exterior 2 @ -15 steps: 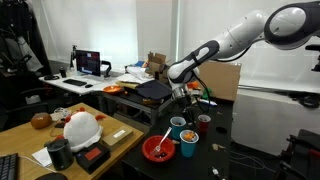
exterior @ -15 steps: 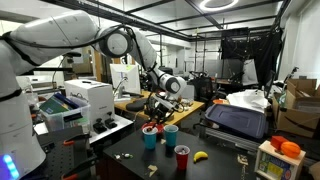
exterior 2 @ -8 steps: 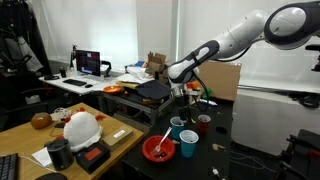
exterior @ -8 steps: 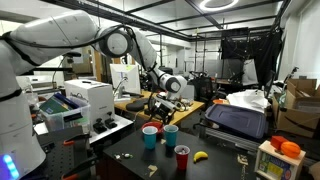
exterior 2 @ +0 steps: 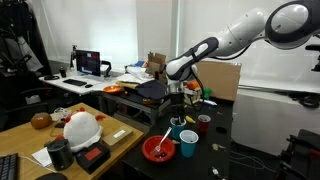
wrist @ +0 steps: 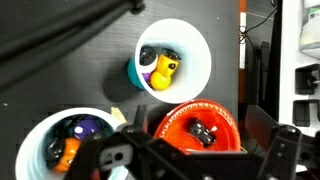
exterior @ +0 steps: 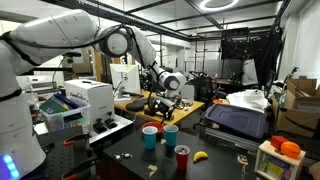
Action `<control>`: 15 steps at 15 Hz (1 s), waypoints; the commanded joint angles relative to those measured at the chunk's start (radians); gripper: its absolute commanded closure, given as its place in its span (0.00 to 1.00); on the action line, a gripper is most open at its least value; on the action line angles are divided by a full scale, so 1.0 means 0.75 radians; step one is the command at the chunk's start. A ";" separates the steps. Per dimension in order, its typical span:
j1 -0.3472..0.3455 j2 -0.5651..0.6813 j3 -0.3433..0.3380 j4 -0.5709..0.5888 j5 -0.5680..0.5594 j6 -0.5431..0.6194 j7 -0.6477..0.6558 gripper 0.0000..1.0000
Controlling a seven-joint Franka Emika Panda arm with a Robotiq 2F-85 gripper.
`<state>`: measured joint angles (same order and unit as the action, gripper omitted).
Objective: Pick up the contents in the orange bowl and put them in the blue cup
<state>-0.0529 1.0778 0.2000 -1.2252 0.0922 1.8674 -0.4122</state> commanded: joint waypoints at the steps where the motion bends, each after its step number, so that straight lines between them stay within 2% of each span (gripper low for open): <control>1: 0.023 0.026 0.032 0.042 0.043 0.015 -0.035 0.00; 5: 0.095 0.082 0.019 0.089 0.007 0.056 -0.002 0.00; 8: 0.162 0.137 -0.013 0.120 -0.031 0.141 0.049 0.00; 11: 0.223 0.191 -0.046 0.158 -0.052 0.235 0.141 0.00; 15: 0.282 0.238 -0.076 0.210 -0.069 0.271 0.282 0.00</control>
<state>0.1271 1.2314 0.1653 -1.1167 0.0554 2.0668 -0.2786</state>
